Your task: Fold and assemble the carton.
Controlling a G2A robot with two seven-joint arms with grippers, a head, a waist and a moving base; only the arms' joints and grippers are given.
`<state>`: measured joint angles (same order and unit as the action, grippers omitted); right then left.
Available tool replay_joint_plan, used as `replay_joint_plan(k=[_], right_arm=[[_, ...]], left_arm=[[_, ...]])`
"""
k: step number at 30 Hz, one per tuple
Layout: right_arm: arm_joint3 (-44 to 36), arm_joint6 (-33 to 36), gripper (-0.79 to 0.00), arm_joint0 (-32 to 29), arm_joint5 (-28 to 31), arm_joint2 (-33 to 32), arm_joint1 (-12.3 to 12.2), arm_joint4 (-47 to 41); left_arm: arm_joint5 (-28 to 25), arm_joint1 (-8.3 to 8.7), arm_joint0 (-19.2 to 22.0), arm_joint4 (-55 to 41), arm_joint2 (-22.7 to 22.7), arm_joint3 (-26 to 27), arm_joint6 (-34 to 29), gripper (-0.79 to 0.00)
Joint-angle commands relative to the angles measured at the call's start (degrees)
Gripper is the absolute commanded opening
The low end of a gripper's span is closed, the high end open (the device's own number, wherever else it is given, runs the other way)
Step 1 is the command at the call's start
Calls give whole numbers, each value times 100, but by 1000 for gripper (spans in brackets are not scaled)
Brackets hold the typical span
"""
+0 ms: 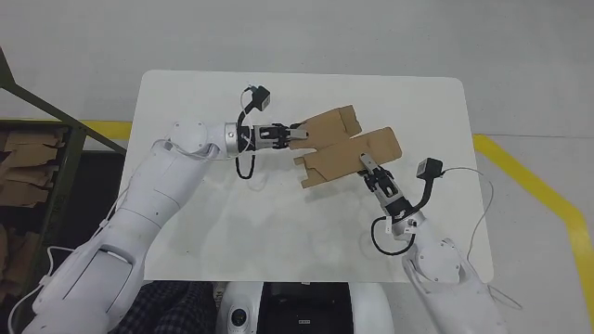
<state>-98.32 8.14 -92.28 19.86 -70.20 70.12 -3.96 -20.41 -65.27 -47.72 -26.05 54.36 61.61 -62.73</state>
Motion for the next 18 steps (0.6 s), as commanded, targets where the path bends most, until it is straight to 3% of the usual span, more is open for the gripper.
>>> replay_joint_plan(k=[1, 13, 18], right_arm=[[1, 14, 0, -6, -19, -3, 5, -52], [197, 431, 0, 14, 201, -576, -54, -476], [332, 1119, 0, 162, 579, -881, -119, -590]], left_arm=[[13, -1, -3, -111, 44, -12, -53, -785], [32, 49, 75, -737, 422, -229, -780, -785], [-41, 82, 115, -743, 498, -299, -1264, -785]])
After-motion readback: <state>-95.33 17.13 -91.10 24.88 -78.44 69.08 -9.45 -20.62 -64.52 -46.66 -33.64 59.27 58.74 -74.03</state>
